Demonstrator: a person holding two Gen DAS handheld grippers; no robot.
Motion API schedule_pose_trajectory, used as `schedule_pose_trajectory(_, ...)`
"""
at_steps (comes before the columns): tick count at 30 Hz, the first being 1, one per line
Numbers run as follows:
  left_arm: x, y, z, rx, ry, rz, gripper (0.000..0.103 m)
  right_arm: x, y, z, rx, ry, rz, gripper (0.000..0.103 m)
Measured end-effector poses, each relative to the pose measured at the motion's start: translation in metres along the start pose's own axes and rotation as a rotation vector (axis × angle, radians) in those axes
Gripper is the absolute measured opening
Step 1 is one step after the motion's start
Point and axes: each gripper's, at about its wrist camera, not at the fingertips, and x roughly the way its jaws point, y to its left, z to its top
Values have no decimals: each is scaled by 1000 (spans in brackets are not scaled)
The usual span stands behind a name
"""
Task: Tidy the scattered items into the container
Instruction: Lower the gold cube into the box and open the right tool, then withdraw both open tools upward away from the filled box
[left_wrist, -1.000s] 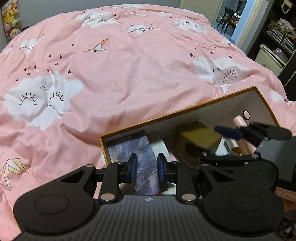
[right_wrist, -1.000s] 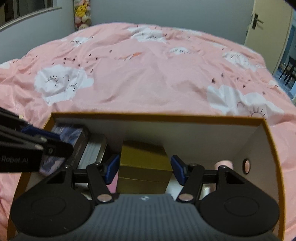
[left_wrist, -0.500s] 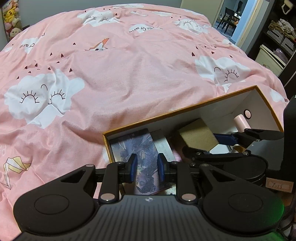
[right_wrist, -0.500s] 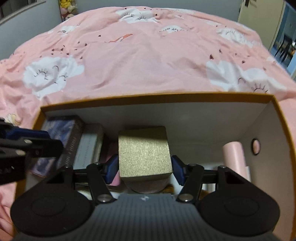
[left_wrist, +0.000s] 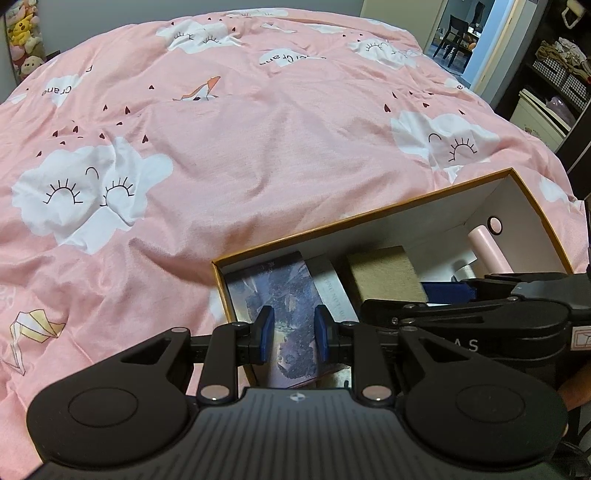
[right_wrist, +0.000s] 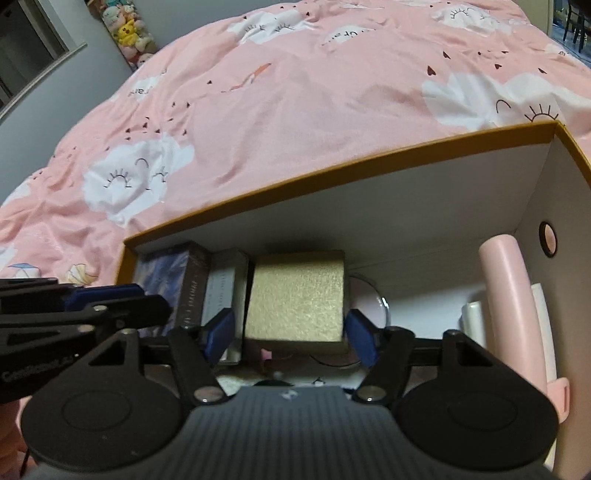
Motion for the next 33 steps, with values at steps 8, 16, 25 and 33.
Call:
schedule_pose_trajectory(8, -5, -3, -3, 22, -8, 11, 27, 0, 4, 1, -49, -39, -22, 47)
schedule_pose_trajectory(16, -19, -6, -9, 25, -28, 29, 27, -27, 3, -1, -79, -78, -45, 48)
schedule_pose_trajectory(25, -51, -13, -22, 23, -90, 65, 32, -84, 7, -17, -112, -174, -74, 58)
schedule_pose_trajectory(33, -90, -20, -41, 52, -150, 104, 53, -129, 18, -38, -143, -240, -81, 67)
